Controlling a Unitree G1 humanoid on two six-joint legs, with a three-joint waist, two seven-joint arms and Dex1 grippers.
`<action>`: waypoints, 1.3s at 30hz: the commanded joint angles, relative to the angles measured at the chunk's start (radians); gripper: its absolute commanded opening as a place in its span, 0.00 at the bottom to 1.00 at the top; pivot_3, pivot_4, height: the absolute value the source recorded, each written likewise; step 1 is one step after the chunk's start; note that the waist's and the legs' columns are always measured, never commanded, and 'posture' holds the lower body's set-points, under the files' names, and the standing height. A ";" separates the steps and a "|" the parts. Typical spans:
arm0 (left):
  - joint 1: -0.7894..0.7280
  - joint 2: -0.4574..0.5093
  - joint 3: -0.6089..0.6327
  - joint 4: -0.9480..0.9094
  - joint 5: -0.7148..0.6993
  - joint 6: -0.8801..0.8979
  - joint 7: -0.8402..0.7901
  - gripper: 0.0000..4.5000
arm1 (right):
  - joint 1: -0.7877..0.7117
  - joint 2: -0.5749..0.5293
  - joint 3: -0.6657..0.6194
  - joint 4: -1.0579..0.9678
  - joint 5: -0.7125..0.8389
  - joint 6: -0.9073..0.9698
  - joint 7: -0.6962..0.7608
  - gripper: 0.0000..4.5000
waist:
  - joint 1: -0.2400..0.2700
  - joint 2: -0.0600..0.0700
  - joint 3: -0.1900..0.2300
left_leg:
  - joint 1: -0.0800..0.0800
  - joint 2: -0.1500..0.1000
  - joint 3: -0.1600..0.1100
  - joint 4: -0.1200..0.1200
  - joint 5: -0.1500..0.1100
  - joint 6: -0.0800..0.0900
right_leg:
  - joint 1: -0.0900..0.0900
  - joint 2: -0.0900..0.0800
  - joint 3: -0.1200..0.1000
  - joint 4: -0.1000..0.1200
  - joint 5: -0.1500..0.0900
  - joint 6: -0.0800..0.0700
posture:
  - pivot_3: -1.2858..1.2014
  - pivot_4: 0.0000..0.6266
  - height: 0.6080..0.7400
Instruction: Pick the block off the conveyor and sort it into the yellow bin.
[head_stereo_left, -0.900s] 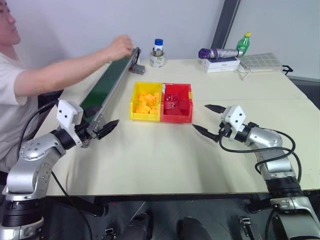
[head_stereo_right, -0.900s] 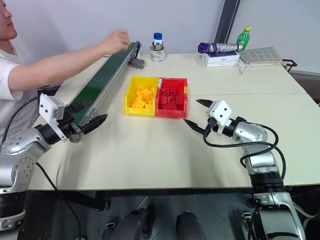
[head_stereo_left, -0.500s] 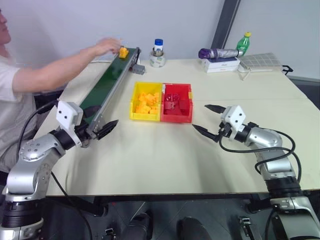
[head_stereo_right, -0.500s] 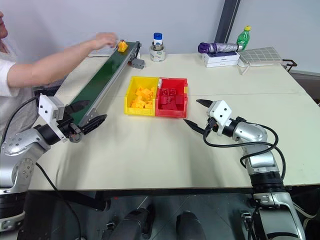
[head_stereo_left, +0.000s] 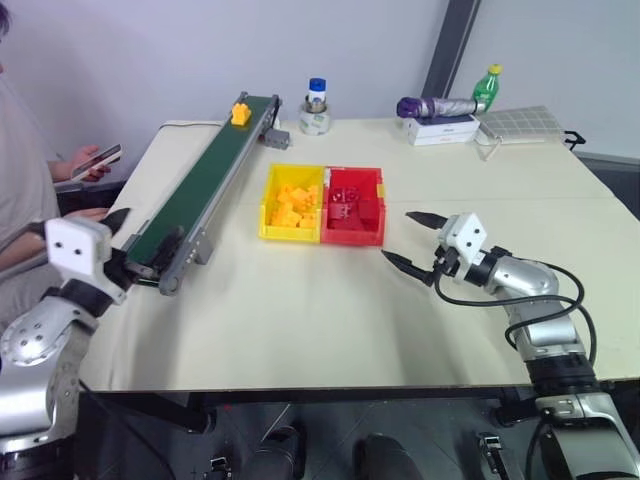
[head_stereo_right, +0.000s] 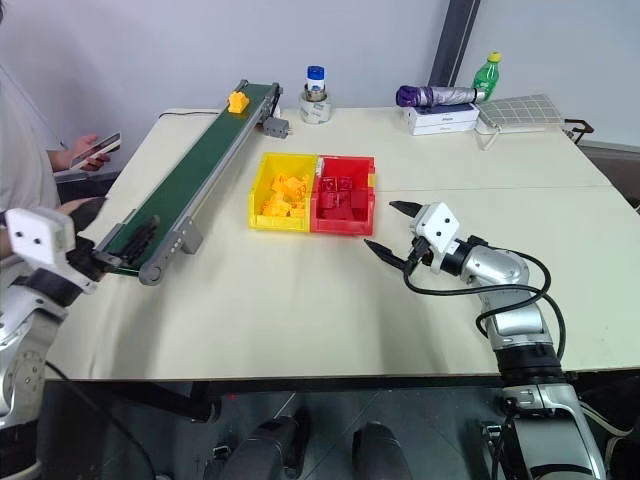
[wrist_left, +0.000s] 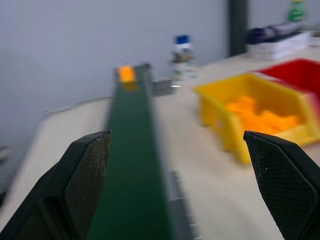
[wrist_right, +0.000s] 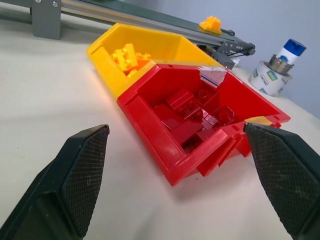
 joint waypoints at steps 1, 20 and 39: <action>0.080 -0.058 0.051 -0.041 0.026 -0.071 0.051 0.99 | -0.033 0.005 -0.009 -0.001 0.006 -0.025 0.002 1.00 | 0.000 0.000 0.000 | 0.000 0.000 0.000 0.000 0.000 0.000 | 0.000 0.000 0.000 0.000 0.000 0.000 | 0.52 0.24 1.00; 0.095 -0.053 0.059 0.044 0.000 -0.110 0.031 0.99 | -0.041 0.005 -0.005 0.013 0.008 -0.035 0.011 1.00 | 0.000 0.000 0.000 | 0.000 0.000 0.000 0.000 0.000 0.000 | 0.000 0.000 0.000 0.000 0.000 0.000 | 0.52 0.24 1.00; 0.079 -0.053 0.042 0.073 -0.003 -0.088 0.042 0.99 | -0.040 0.002 -0.003 0.004 0.008 -0.032 0.017 1.00 | 0.000 0.000 0.000 | 0.000 0.000 0.000 0.000 0.000 0.000 | 0.000 0.000 0.000 0.000 0.000 0.000 | 0.52 0.24 1.00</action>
